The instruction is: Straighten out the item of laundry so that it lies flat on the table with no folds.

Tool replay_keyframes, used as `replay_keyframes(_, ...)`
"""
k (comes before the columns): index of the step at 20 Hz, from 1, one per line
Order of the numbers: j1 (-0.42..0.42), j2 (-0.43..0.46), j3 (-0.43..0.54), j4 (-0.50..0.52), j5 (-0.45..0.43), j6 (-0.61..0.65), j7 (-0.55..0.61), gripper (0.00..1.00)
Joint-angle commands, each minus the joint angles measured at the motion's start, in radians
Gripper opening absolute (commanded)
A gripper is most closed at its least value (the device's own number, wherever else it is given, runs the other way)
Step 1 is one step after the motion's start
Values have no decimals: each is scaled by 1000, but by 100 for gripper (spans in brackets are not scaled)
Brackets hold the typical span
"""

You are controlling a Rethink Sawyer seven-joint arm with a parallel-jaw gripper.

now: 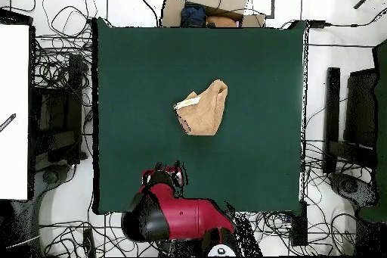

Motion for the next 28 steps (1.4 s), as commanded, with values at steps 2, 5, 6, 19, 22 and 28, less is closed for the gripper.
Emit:
replay_keyframes(2,14,72,-2,8,-94,-55,119,100)
replay_keyframes(5,25,89,-15,-5,-110,-68,123,100)
replay_keyframes(6,12,87,-6,-7,-119,-65,121,100)
replay_keyframes(19,-66,90,13,-16,-211,-96,121,100)
replay_keyframes(22,-90,44,-4,46,-263,-127,127,100)
replay_keyframes(28,-223,-177,123,190,-310,-19,136,100)
